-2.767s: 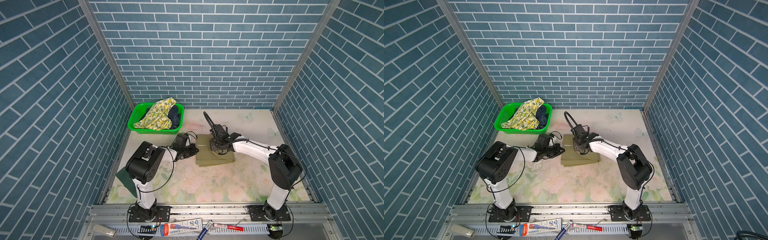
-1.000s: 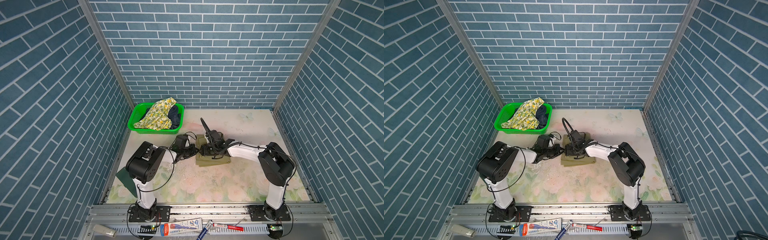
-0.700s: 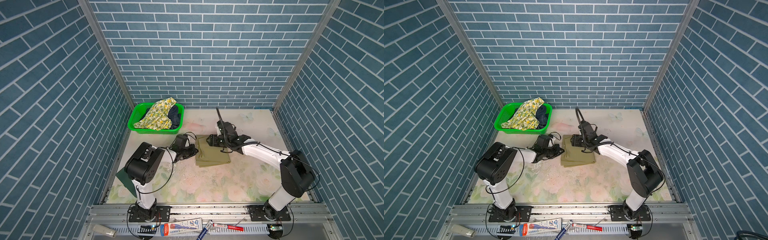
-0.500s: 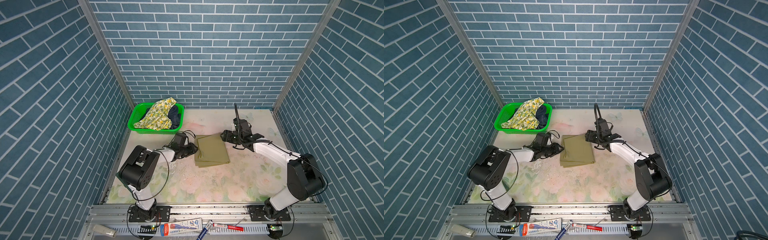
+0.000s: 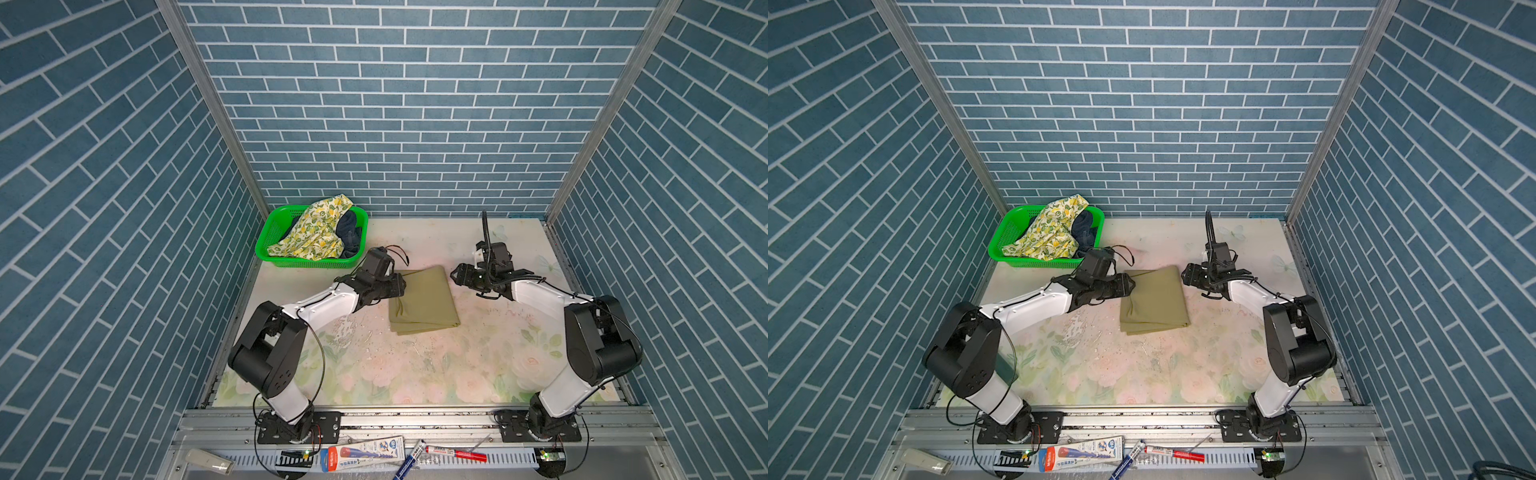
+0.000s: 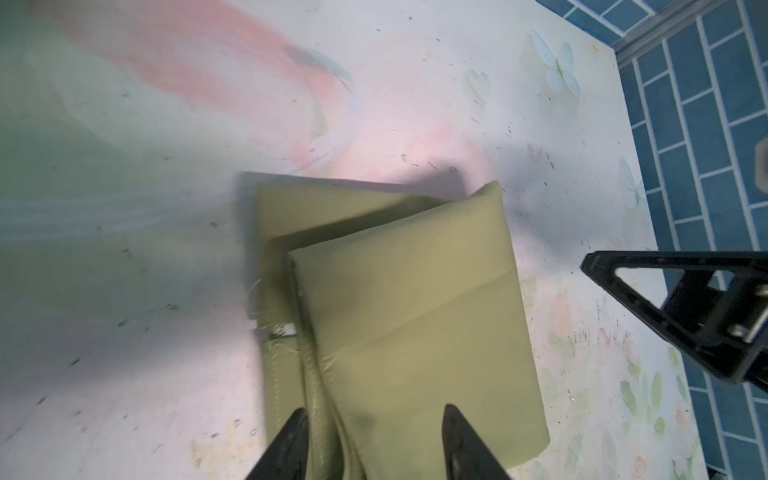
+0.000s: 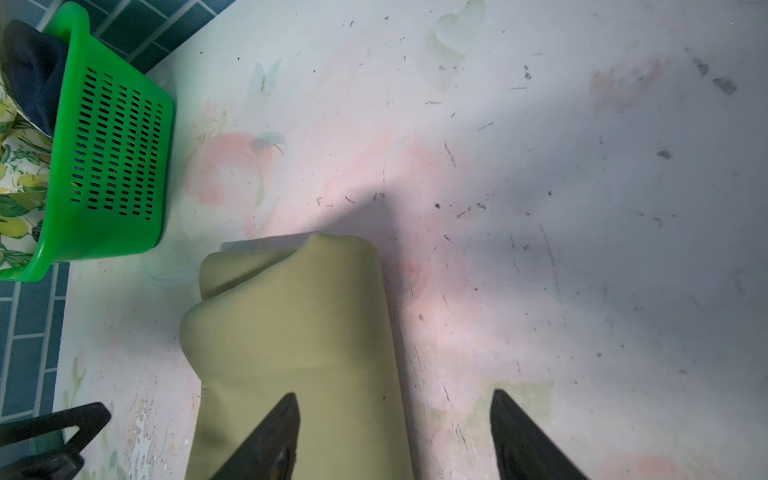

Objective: Fold and stack skirts
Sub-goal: Smooth out the skirt at the center of the table.

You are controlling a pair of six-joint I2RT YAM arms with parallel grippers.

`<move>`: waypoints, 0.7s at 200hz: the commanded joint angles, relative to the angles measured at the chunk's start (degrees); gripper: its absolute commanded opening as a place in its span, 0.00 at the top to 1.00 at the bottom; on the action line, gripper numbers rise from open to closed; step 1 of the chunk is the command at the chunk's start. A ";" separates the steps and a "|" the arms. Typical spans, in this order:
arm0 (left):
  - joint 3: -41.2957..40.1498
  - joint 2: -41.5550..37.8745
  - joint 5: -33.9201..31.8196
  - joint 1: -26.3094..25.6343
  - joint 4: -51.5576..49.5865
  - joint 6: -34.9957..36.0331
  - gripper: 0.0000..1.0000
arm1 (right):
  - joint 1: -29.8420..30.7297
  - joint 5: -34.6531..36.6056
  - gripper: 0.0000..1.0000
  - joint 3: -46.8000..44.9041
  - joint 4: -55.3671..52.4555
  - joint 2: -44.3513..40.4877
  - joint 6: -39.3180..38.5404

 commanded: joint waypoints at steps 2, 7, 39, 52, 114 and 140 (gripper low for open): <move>2.08 4.56 -4.73 -1.44 -7.31 3.32 0.54 | -0.23 -1.42 0.28 -0.30 1.73 1.45 -1.54; 2.32 5.37 -4.89 -1.60 -7.47 3.36 0.57 | -0.18 -1.62 0.28 -0.15 1.77 1.81 -1.64; 1.67 8.92 -6.66 -1.73 -7.63 4.05 0.71 | -0.26 -2.33 0.28 0.36 1.94 3.54 -1.89; 1.61 10.00 -7.21 -1.78 -7.84 4.73 0.76 | -0.24 -2.20 0.28 0.60 1.56 4.05 -2.19; 1.98 13.78 -8.40 -1.63 -8.27 6.07 1.00 | -0.26 -3.49 0.31 2.86 0.70 7.68 -3.63; 1.38 14.70 -8.22 -1.62 -7.79 6.15 1.00 | -0.14 -5.56 0.32 3.65 1.74 9.55 -4.68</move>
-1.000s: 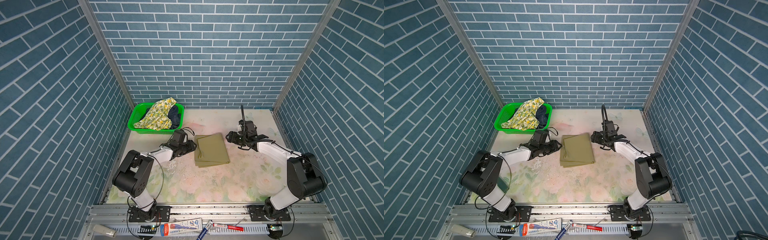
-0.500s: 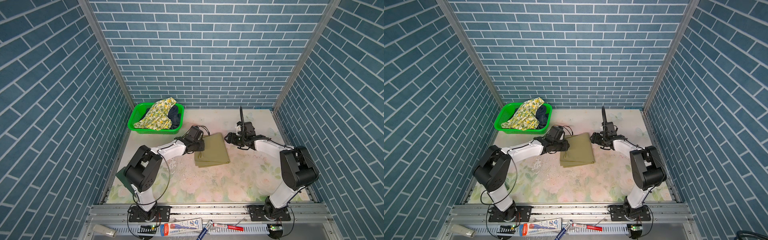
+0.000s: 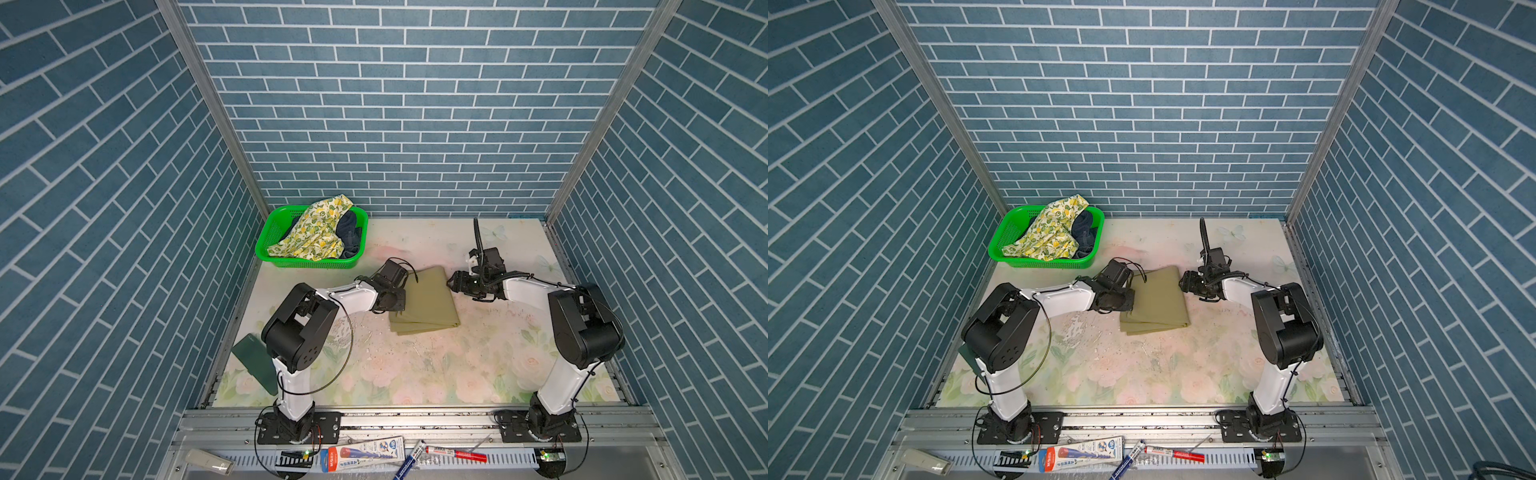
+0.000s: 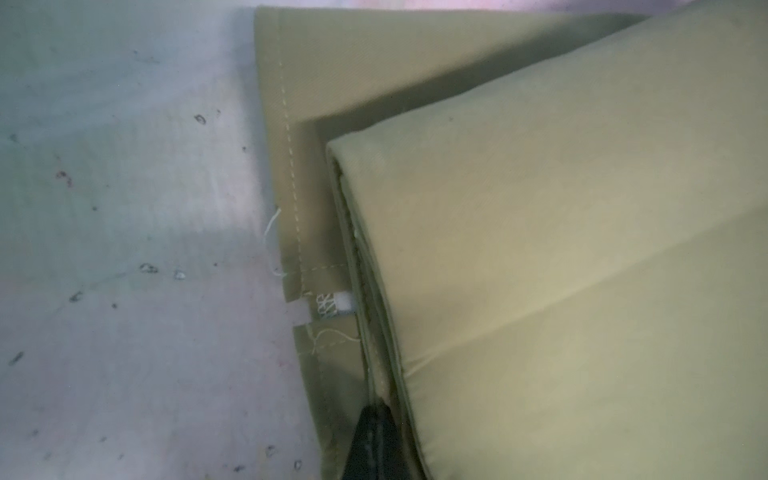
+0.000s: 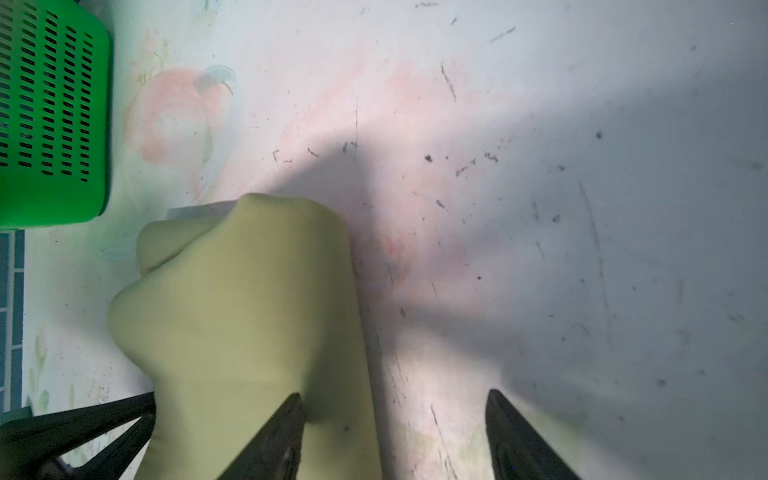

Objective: Fold and stack skirts
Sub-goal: Smooth out the skirt at the center of the table, then move the skirt to the top-right of the table.

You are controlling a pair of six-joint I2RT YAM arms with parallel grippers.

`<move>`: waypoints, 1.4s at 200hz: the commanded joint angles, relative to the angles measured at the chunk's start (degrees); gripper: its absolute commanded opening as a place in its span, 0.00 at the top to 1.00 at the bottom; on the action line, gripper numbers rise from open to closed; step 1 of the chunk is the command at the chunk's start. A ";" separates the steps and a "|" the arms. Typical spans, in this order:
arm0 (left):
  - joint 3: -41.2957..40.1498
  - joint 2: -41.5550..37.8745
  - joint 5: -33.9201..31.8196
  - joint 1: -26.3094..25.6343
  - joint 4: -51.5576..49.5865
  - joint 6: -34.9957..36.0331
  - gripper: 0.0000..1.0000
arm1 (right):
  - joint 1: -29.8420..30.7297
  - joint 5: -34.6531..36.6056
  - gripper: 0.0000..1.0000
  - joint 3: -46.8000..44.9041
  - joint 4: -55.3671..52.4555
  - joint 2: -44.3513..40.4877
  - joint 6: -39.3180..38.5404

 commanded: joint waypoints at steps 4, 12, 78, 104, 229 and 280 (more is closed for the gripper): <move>-0.90 3.63 -1.55 0.13 -1.93 0.84 1.00 | -0.14 -3.00 0.32 2.95 0.78 2.14 -2.84; -1.18 3.83 -1.52 0.13 -1.65 0.88 1.00 | -0.10 -3.90 0.32 3.13 1.30 2.74 -3.04; -1.98 4.64 -0.42 0.57 -0.33 0.87 1.00 | 0.59 -8.90 0.34 5.14 4.52 8.09 -2.51; -1.83 4.73 0.10 0.66 0.19 0.78 1.00 | 1.16 -9.93 0.35 6.57 4.90 10.96 -2.30; 2.23 -5.34 12.75 6.26 8.14 -5.35 0.61 | 0.15 0.22 1.00 12.81 6.99 12.10 4.84; -4.52 -16.76 11.64 6.61 11.85 -8.15 0.32 | -9.14 12.81 1.00 19.50 6.13 14.25 12.07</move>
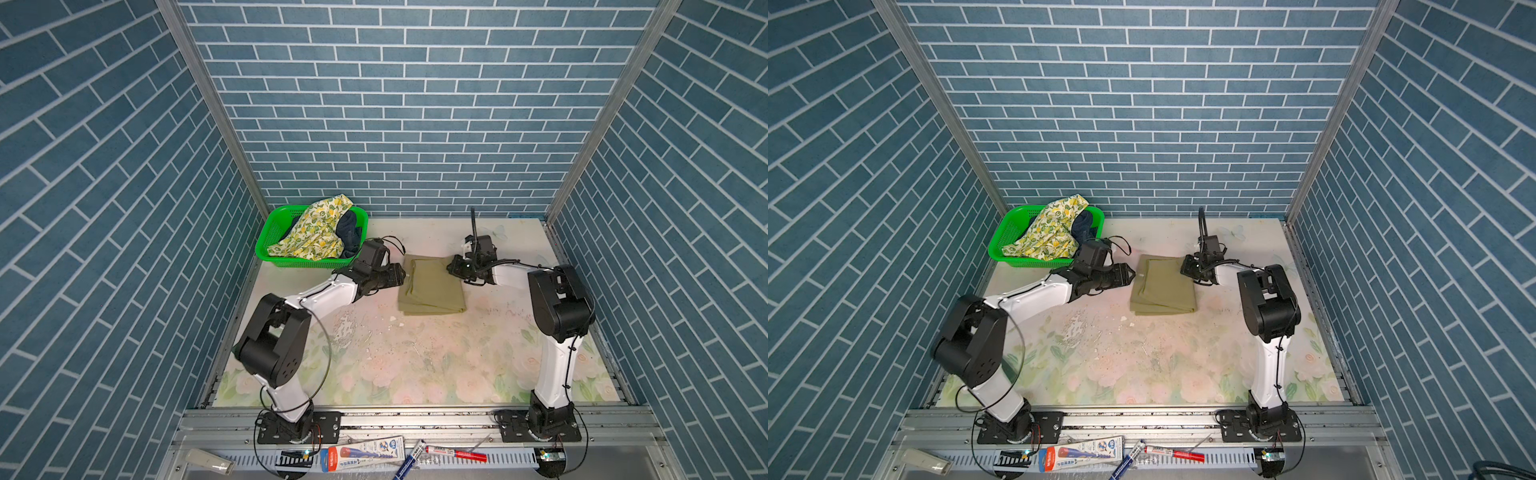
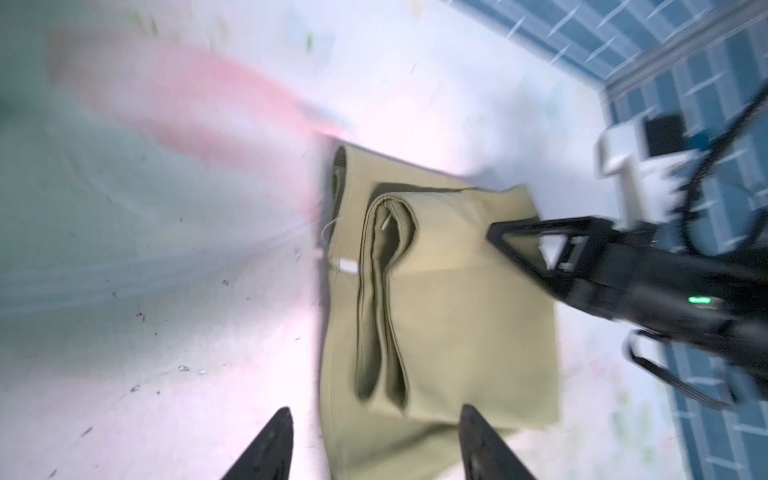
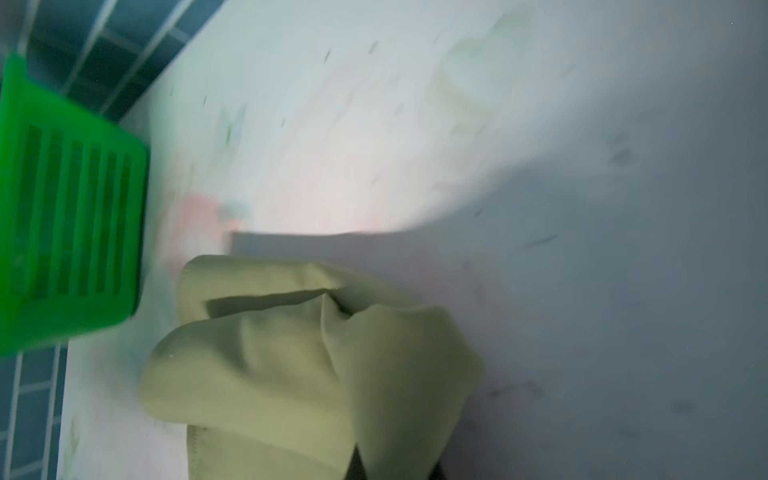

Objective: Fold and stack skirts
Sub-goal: Move the skirt to the top-right of the table.

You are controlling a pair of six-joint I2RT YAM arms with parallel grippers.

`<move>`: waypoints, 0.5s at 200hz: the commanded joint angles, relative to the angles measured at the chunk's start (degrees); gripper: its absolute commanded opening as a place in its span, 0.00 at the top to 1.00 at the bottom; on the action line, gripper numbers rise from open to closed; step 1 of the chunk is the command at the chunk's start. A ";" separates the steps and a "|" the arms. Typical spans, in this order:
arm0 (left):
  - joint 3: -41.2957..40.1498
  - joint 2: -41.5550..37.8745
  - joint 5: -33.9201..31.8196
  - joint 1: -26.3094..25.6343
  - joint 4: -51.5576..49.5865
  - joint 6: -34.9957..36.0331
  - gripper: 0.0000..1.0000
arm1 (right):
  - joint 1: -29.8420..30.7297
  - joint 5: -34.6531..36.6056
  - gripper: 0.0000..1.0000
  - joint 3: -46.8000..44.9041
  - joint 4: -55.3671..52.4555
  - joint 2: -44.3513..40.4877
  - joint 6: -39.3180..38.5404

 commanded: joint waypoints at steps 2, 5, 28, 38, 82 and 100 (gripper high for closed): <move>-3.28 -4.05 0.46 -0.02 2.00 -1.80 0.32 | -5.32 11.71 1.00 5.29 -0.69 1.42 5.57; -3.57 -4.46 0.45 -0.05 2.08 -1.98 0.32 | -6.08 12.76 1.00 5.74 -0.77 1.68 6.02; -5.41 -6.85 1.20 -0.07 2.28 -3.03 0.32 | -11.85 18.27 1.00 8.11 2.06 3.61 11.37; -5.87 -7.42 1.48 -0.02 2.27 -3.44 0.32 | -14.04 21.69 1.00 9.10 3.14 4.43 13.90; -6.22 -7.93 3.00 -0.05 2.90 -4.99 0.33 | -19.55 35.13 1.00 14.71 4.79 8.40 25.40; -5.49 -7.94 3.27 -0.01 2.26 -4.94 0.33 | -20.62 38.54 1.00 18.73 4.12 11.58 28.86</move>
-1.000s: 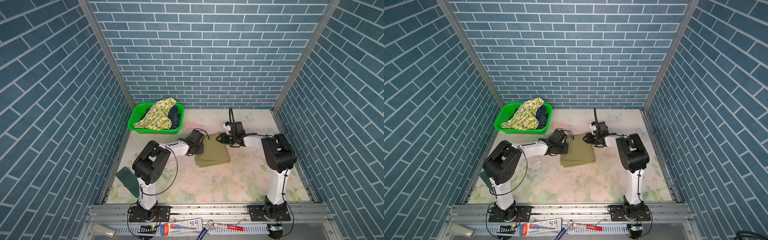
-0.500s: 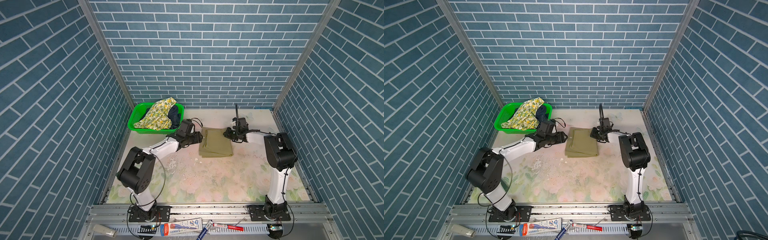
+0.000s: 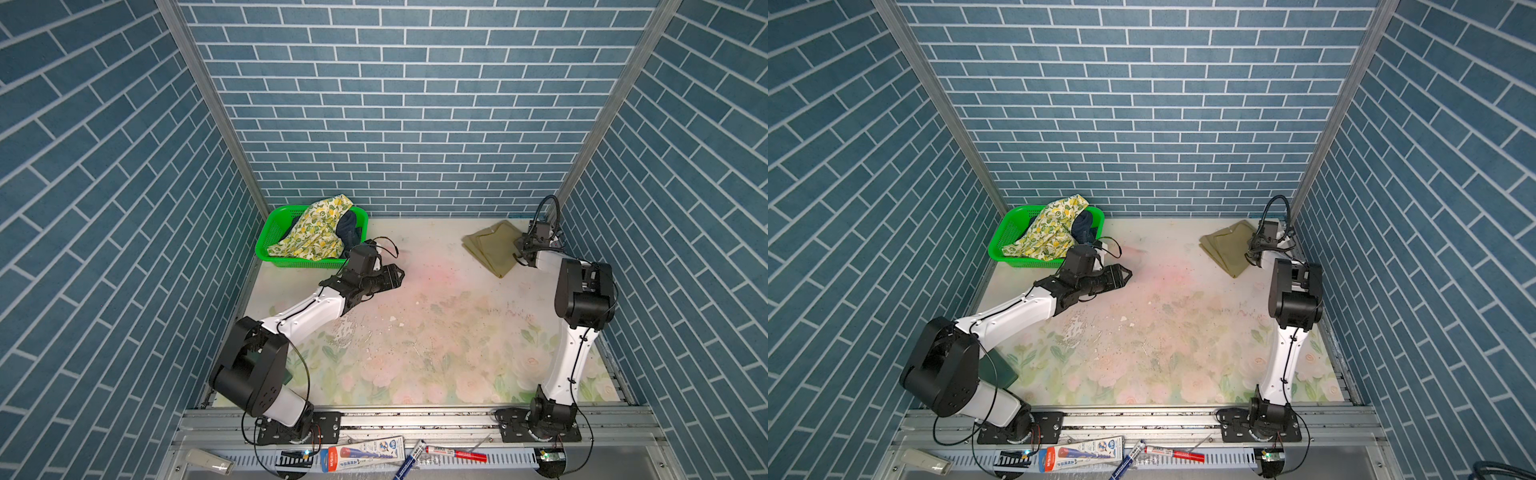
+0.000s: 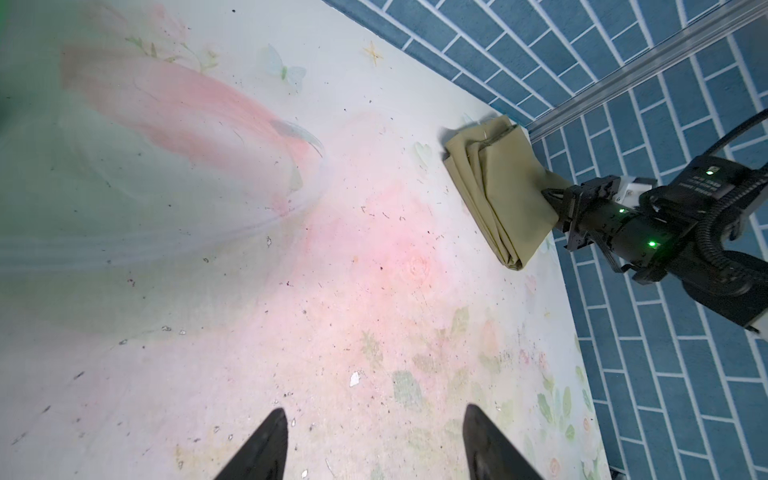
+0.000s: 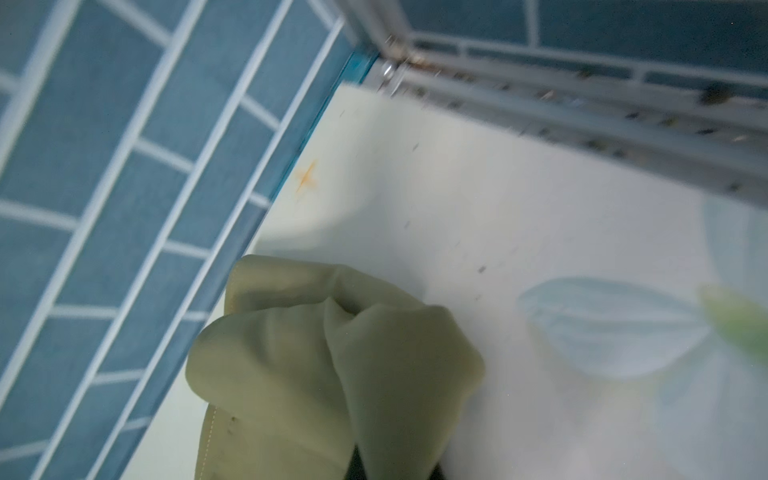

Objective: Fold and stack skirts
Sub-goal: Move the skirt to the top-right of the table.

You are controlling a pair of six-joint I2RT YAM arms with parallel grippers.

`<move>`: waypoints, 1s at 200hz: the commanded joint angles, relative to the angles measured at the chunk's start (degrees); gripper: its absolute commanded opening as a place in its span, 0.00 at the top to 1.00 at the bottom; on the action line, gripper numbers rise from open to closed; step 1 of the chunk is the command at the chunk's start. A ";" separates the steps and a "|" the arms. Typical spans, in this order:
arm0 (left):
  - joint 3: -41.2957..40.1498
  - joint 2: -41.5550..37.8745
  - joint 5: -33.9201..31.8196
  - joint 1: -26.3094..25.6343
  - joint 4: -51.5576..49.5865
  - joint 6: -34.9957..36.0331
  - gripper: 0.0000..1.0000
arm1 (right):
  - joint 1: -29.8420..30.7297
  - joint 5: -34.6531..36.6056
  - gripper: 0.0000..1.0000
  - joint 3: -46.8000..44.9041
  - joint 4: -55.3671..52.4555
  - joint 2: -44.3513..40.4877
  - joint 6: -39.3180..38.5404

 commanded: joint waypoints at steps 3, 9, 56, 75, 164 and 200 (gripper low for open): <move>1.02 -0.73 1.08 0.03 -0.39 -0.41 0.33 | -0.42 10.37 1.00 7.08 0.19 3.65 10.70; 1.30 -0.72 1.10 0.03 -0.78 -0.22 0.33 | -0.67 11.45 1.00 8.32 -1.45 4.58 12.54; 2.04 -1.11 0.78 -0.02 -2.52 -0.07 0.34 | -1.14 14.91 1.00 15.19 -7.25 8.92 20.60; 2.22 -1.19 0.63 -0.01 -3.03 -0.15 0.34 | -1.13 14.03 1.00 16.20 -8.74 9.89 22.41; 4.03 -6.21 -2.62 1.18 -10.31 0.28 0.27 | 0.58 9.01 0.68 17.14 -19.90 8.35 23.59; 9.57 -5.54 -6.09 2.80 -18.66 2.64 0.06 | 0.23 5.29 0.14 14.18 -29.66 3.48 20.69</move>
